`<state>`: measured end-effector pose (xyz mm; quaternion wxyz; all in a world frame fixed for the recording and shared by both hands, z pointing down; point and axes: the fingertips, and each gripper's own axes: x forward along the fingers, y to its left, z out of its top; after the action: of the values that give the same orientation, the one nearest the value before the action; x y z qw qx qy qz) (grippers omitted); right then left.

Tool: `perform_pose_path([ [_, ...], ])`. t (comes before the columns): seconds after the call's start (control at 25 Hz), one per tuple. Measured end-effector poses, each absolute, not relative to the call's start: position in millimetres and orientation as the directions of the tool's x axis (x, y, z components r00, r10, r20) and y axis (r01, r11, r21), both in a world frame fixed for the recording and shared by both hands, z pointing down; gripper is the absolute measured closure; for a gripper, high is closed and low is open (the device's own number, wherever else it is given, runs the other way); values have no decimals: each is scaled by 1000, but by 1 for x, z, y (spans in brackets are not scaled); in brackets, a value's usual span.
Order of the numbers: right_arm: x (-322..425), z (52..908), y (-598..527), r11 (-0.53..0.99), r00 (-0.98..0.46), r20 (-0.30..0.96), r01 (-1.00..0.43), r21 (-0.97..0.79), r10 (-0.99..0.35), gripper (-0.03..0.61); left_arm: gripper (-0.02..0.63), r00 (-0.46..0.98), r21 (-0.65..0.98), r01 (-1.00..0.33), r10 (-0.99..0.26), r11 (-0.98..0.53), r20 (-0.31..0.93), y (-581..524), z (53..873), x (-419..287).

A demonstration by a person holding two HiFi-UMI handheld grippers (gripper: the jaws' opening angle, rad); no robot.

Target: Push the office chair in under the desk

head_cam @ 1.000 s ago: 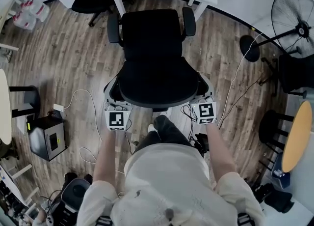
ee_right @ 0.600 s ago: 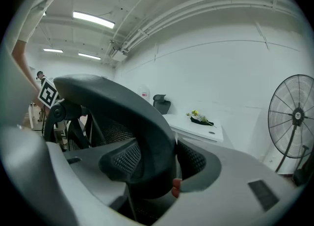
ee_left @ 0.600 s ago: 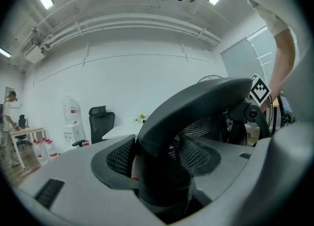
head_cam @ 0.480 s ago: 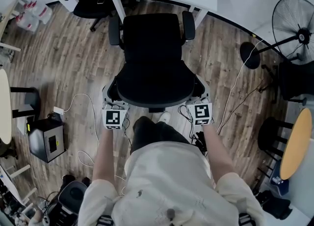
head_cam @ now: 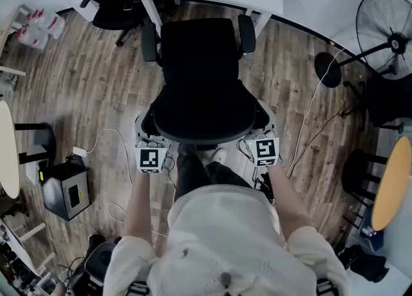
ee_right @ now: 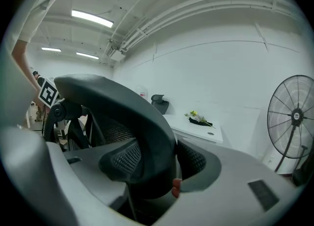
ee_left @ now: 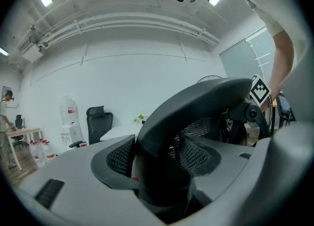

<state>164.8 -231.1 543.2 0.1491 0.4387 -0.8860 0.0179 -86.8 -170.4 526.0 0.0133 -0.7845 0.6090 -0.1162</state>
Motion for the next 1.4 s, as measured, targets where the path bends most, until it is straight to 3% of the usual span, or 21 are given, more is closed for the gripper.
perform_pose_path([
  [1.4,89,542,-296,500,-452,291,-859,113,-843,341,310,369,-119,-911,-909,-395,194,-270,521,-170],
])
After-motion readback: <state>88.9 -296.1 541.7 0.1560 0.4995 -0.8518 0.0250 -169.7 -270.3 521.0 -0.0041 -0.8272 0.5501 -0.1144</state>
